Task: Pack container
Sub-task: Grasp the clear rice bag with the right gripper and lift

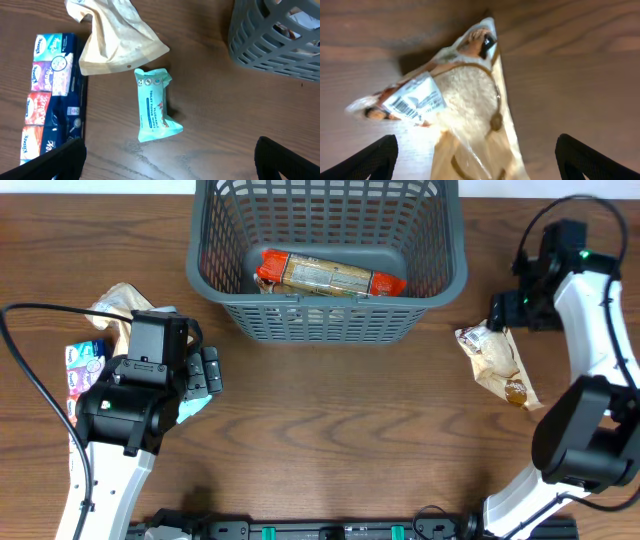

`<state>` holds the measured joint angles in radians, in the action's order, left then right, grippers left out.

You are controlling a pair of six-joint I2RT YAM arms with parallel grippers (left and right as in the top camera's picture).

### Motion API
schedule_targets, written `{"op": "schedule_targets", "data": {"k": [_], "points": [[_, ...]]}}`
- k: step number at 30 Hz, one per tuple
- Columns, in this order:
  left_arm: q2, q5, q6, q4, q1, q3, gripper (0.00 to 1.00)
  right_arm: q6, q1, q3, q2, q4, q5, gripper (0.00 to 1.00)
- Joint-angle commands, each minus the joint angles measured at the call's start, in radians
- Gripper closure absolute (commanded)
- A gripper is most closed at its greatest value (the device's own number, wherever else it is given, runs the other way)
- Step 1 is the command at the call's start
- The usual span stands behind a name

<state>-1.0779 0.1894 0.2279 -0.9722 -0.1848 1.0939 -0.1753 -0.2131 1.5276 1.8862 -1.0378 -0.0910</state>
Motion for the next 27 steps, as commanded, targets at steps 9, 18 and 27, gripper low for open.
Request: {"op": "schedule_targets", "data": {"k": [9,18,27], "points": [[0.001,0.001,-0.014,0.013,0.004,0.002,0.03,-0.025,-0.003,-0.344,0.011,0.236,0.038,0.11],[0.001,0.001,-0.013,0.012,0.004,0.002,0.03,-0.012,-0.003,-0.421,0.011,0.360,0.077,0.73],[0.001,0.001,-0.013,0.009,0.004,0.002,0.03,0.026,-0.002,-0.421,0.010,0.388,0.082,0.99]]}}
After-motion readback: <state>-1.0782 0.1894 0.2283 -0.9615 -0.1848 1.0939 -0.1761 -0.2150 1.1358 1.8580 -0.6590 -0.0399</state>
